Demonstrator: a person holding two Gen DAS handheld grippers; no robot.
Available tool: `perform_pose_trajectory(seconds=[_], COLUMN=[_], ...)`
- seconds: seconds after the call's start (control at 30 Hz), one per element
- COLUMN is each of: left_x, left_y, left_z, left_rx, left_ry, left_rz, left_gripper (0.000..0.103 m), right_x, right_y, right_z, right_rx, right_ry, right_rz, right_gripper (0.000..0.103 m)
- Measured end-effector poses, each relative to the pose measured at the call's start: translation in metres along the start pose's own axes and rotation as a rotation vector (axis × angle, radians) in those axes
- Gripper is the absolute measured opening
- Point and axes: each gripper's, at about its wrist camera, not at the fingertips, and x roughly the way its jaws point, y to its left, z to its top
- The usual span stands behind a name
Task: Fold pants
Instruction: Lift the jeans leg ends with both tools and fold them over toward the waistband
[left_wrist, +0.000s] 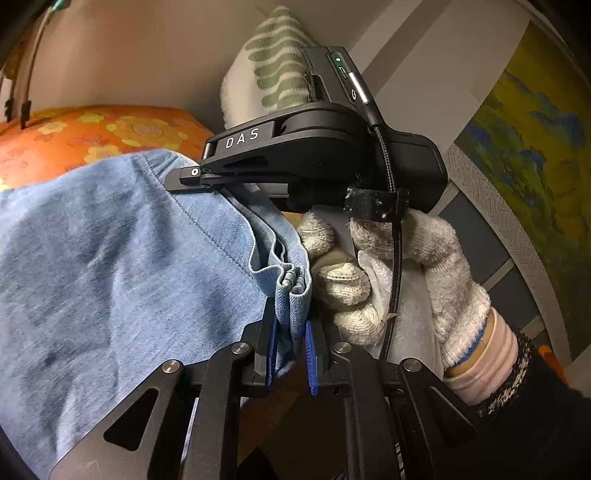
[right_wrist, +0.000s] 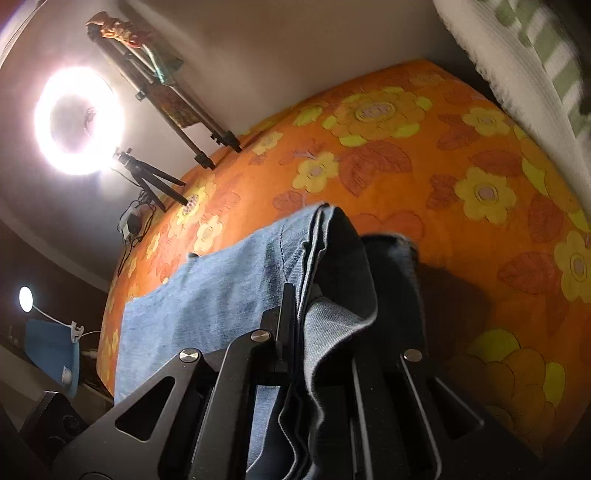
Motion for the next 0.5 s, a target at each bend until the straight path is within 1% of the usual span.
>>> perform_pose_trajectory(seconds=[0.1,0.17,0.23,0.27,0.3,0.37,0.5], left_x=[0.010,0.017,0.020,0.020,0.021,0.020,0.018], left_y=[-0.001,0.001,0.002,0.003,0.004,0.003,0.005], left_z=[-0.005,-0.003,-0.001,0.000,0.000,0.001,0.000], left_rx=[0.014,0.028,0.026,0.025,0.028,0.039,0.039], left_ry=[0.032,0.045,0.054,0.053,0.052,0.050,0.054], left_rz=[-0.001,0.006,0.005,0.004,0.005,0.013,0.026], left_gripper=[0.011,0.011,0.011,0.011,0.011,0.011,0.011], right_x=[0.001,-0.001,-0.004,-0.005,-0.007,-0.009,0.003], right_y=[-0.007,-0.011,-0.016,-0.018,-0.021,-0.025,-0.025], right_z=[-0.009,-0.013,-0.013,-0.012,-0.010,-0.005,0.004], right_rx=[0.002,-0.004,0.009,0.018,0.038,0.071,0.080], right_ry=[0.020,0.021,0.023,0.028,0.036,0.037,0.059], right_rz=[-0.007,-0.007,0.026,0.047,0.077,0.130,0.149], right_gripper=[0.006,0.006,0.006,0.011,0.013,0.019,0.024])
